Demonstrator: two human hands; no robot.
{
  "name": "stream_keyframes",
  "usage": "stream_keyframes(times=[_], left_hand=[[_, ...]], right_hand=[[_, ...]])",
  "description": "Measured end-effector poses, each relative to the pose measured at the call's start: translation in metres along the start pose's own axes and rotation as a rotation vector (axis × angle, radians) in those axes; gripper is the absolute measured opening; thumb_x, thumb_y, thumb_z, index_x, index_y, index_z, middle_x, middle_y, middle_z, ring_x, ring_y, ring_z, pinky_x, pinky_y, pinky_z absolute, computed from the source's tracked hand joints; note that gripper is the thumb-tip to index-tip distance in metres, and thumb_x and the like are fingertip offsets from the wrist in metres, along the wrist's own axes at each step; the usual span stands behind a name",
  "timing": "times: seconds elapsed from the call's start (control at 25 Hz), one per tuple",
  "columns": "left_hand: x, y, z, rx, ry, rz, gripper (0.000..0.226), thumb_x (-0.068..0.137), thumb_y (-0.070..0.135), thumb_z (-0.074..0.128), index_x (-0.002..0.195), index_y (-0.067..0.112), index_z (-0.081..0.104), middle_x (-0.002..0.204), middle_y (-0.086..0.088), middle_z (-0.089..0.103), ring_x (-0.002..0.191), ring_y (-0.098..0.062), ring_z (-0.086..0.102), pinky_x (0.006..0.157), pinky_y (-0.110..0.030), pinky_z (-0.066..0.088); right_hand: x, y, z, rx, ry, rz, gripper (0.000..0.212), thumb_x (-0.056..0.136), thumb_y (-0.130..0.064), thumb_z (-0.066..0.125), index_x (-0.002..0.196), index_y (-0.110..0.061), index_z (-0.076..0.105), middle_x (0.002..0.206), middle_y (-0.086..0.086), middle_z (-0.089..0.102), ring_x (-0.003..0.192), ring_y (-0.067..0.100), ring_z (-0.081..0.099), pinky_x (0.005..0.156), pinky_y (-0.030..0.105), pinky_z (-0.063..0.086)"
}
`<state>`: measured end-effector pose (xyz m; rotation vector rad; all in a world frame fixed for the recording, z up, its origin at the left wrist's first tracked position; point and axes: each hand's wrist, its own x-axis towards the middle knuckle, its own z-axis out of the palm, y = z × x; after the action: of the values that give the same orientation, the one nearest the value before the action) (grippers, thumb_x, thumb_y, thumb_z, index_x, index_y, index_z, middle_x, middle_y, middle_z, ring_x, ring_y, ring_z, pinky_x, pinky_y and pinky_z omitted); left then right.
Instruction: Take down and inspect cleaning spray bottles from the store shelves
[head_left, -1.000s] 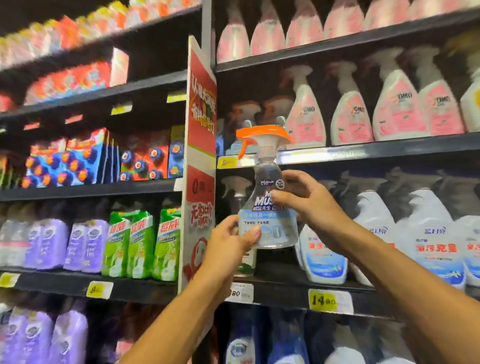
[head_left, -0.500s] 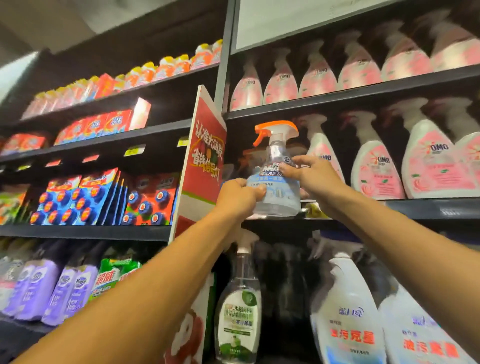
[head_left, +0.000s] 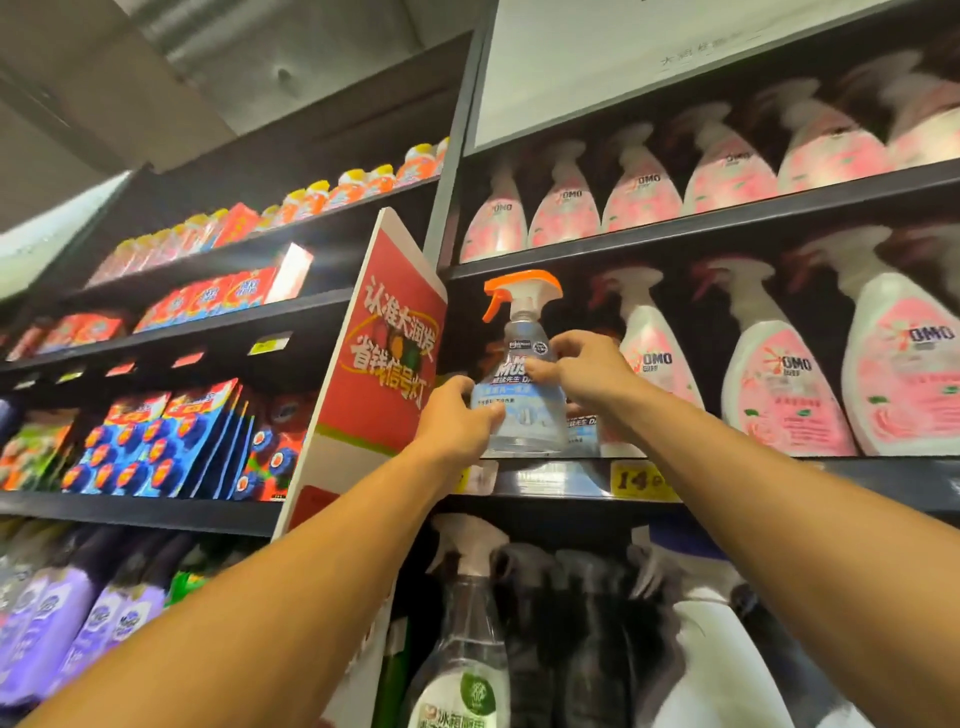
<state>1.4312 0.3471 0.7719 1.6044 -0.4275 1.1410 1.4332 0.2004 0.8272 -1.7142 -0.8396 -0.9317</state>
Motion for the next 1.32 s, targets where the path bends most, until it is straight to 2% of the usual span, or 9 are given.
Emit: stream_keyframes(times=[0.16,0.32,0.4,0.52,0.68,0.88,1.0,1.16,1.32], left_hand=[[0.003,-0.017,0.005,0.070,0.033,0.027,0.019,0.092,0.008,0.064,0.104,0.016,0.052,0.103,-0.006,0.064,0.086,-0.017,0.061,0.066,-0.024,0.049],[0.008,-0.023,0.007,0.119,0.037,0.041,0.015,0.092,0.011,0.064,0.098,0.016,0.051,0.098,-0.004,0.062,0.088,-0.020,0.062,0.071,-0.032,0.051],[0.010,-0.024,0.007,0.128,0.034,0.029,0.014,0.093,0.013,0.063,0.099,0.017,0.050,0.100,-0.006,0.062,0.092,-0.023,0.064,0.077,-0.035,0.054],[0.011,-0.026,0.008,0.160,0.026,0.012,0.012,0.096,0.016,0.059,0.105,0.015,0.051,0.109,-0.010,0.064,0.095,-0.024,0.065,0.078,-0.036,0.055],[0.016,-0.025,0.007,0.255,0.015,-0.012,0.023,0.096,0.020,0.059,0.115,0.009,0.056,0.113,-0.014,0.065,0.102,-0.030,0.064,0.089,-0.045,0.055],[0.020,-0.023,0.008,0.337,-0.003,-0.044,0.028,0.097,0.021,0.058,0.120,0.006,0.055,0.117,-0.018,0.063,0.106,-0.035,0.062,0.091,-0.047,0.053],[0.020,-0.023,0.007,0.385,-0.013,-0.057,0.032,0.097,0.023,0.057,0.123,0.006,0.054,0.120,-0.017,0.063,0.109,-0.033,0.060,0.094,-0.044,0.051],[0.020,-0.020,0.005,0.438,-0.042,-0.061,0.034,0.097,0.024,0.057,0.126,0.008,0.051,0.123,-0.014,0.061,0.111,-0.030,0.060,0.089,-0.039,0.051],[0.017,-0.024,0.003,0.409,-0.033,-0.035,0.039,0.097,0.019,0.053,0.133,0.009,0.045,0.132,-0.012,0.057,0.112,-0.027,0.057,0.085,-0.035,0.048]], right_hand=[[0.006,0.009,0.008,-0.039,-0.021,-0.019,0.043,0.086,-0.020,0.077,0.122,-0.009,0.057,0.122,0.011,0.063,0.110,0.028,0.062,0.094,0.051,0.054],[0.012,0.017,0.012,-0.087,-0.030,0.012,0.042,0.088,-0.024,0.074,0.122,-0.011,0.053,0.120,0.011,0.060,0.109,0.030,0.062,0.089,0.054,0.056],[0.014,0.019,0.014,-0.103,-0.028,0.013,0.040,0.089,-0.025,0.073,0.121,-0.011,0.052,0.120,0.012,0.060,0.108,0.030,0.063,0.090,0.053,0.056],[0.014,0.021,0.016,-0.146,-0.033,-0.004,0.040,0.090,-0.027,0.072,0.121,-0.011,0.053,0.120,0.011,0.061,0.108,0.031,0.063,0.090,0.053,0.056],[0.015,0.023,0.016,-0.295,-0.061,-0.031,0.035,0.090,-0.033,0.070,0.112,-0.006,0.064,0.111,0.013,0.068,0.101,0.031,0.067,0.091,0.052,0.055],[0.018,0.025,0.018,-0.375,-0.089,-0.033,0.031,0.085,-0.020,0.072,0.110,-0.007,0.061,0.110,0.014,0.067,0.099,0.030,0.066,0.092,0.050,0.054],[0.018,0.026,0.019,-0.406,-0.095,-0.010,0.031,0.083,-0.014,0.072,0.110,-0.007,0.059,0.109,0.014,0.066,0.099,0.030,0.065,0.091,0.049,0.055],[0.015,0.027,0.019,-0.435,-0.128,-0.002,0.035,0.081,-0.009,0.072,0.114,-0.007,0.059,0.110,0.013,0.067,0.099,0.028,0.065,0.090,0.047,0.056],[0.009,0.026,0.014,-0.435,-0.169,0.017,0.040,0.086,-0.013,0.072,0.122,-0.006,0.055,0.119,0.013,0.064,0.105,0.028,0.063,0.095,0.049,0.054]])
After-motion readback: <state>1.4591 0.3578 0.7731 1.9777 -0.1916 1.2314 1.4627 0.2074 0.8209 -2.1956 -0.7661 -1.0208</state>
